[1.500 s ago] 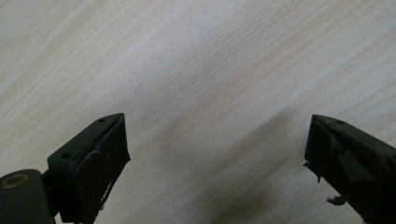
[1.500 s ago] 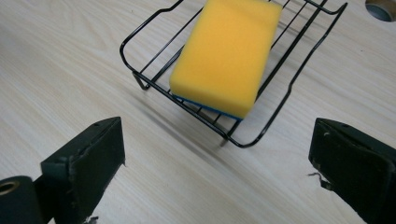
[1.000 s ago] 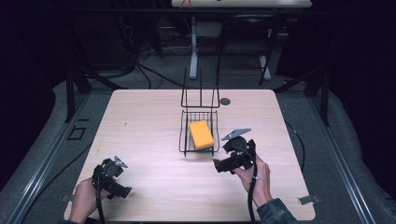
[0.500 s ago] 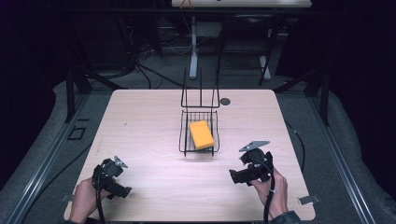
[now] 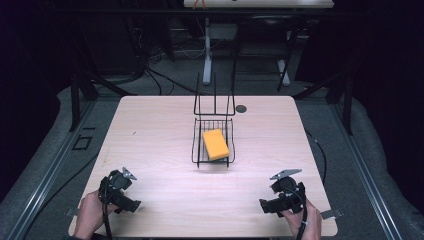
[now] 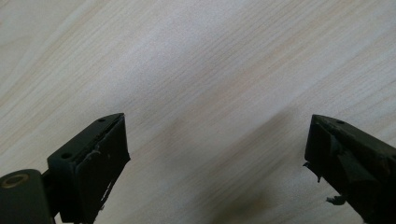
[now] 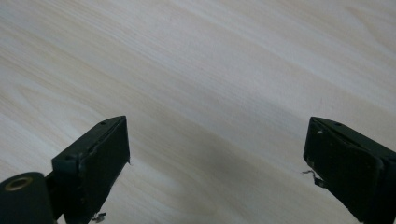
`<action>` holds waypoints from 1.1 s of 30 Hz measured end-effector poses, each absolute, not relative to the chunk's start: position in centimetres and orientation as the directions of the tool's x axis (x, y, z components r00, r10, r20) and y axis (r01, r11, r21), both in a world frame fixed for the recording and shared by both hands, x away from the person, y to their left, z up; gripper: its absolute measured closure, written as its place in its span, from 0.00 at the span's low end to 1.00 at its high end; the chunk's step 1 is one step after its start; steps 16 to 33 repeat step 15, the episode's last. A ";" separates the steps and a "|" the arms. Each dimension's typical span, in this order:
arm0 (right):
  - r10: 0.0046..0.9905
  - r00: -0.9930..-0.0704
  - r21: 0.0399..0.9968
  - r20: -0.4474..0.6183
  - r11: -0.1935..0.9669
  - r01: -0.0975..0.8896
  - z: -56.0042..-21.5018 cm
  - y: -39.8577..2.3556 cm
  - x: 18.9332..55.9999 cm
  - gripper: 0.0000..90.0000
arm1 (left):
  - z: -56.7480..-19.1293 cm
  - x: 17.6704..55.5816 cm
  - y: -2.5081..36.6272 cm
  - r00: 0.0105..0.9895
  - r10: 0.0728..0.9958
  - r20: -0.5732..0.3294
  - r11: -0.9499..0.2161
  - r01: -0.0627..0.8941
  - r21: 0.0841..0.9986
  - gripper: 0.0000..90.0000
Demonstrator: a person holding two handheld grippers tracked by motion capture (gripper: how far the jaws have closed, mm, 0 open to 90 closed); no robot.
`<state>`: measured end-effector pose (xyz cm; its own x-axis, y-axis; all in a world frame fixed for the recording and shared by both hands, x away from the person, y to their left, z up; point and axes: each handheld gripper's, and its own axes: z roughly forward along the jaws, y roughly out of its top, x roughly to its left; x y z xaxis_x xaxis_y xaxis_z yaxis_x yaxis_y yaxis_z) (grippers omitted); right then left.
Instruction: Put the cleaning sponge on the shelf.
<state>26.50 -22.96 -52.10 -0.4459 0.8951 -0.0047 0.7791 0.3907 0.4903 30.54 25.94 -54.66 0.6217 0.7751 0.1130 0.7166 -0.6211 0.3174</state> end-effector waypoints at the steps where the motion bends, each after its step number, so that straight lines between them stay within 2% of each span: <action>1: 0.897 -0.442 0.481 0.000 0.387 0.787 -52.4 -23.2 26.4 0.08 | -54.7 30.6 25.9 0.623 0.774 0.113 -0.622 0.716 0.318 0.07; 11: 0.898 -0.440 0.418 0.031 0.388 0.821 -53.8 -23.7 26.5 0.10 | -54.6 30.6 25.9 0.628 0.770 0.112 -0.627 0.711 0.318 0.07; 33: 0.894 -0.447 0.413 0.034 0.395 0.821 -54.0 -23.6 26.6 0.11 | -54.7 30.6 25.8 0.631 0.767 0.111 -0.629 0.709 0.319 0.07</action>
